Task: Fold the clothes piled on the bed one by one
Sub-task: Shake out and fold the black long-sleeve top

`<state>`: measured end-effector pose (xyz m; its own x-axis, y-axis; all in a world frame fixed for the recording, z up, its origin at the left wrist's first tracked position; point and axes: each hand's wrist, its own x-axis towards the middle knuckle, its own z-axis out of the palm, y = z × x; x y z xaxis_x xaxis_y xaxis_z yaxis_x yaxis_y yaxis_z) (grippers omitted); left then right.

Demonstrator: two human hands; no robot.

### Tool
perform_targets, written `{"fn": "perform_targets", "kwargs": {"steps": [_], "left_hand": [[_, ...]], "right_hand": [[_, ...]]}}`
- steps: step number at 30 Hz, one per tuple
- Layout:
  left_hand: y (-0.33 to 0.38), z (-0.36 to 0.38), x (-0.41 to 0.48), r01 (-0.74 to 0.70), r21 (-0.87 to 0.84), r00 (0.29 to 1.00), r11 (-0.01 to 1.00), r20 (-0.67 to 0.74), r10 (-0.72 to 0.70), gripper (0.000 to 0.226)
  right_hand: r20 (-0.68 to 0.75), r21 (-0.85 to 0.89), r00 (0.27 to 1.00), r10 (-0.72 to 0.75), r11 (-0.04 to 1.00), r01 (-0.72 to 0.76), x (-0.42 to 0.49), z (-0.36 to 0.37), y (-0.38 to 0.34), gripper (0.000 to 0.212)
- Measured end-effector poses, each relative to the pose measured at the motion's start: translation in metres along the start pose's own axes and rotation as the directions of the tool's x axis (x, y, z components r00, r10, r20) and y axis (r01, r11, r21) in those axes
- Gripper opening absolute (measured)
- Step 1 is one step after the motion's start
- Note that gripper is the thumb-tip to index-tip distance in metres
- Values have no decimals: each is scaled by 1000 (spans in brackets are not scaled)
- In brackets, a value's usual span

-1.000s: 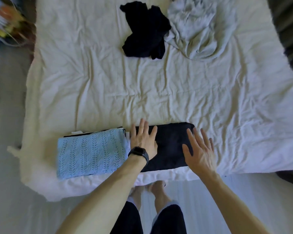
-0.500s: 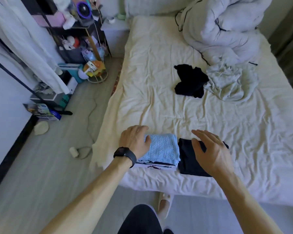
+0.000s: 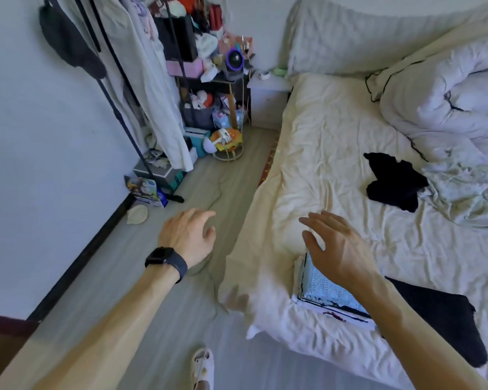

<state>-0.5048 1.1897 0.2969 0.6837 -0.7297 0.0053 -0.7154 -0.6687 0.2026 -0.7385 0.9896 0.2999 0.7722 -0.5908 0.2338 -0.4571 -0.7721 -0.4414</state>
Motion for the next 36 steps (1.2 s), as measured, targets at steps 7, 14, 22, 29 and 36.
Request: {"fn": "perform_targets", "kwargs": {"steps": [7,14,22,29,36], "left_hand": [[-147,-50,75,-44,17,999,999,-31,45,41],[-209,-92,173,-187,29,980,982,-62,189,40],[-165,-105,325,-420,-20,908,908,10,420,39],[-72,-106,483,-630,-53,776,774,-27,630,37],[28,-109,617,-745,-145,657,651,7,754,37]], "right_hand": [[-49,-21,999,-5,1000,4,87,76,-104,33],[-88,-74,995,38,996,-44,173,108,-169,29],[-214,-50,952,218,971,-234,262,99,-158,28],[-371,-49,863,343,921,-387,350,81,-82,28],[-508,-82,730,457,818,-570,441,37,-16,30]]}}
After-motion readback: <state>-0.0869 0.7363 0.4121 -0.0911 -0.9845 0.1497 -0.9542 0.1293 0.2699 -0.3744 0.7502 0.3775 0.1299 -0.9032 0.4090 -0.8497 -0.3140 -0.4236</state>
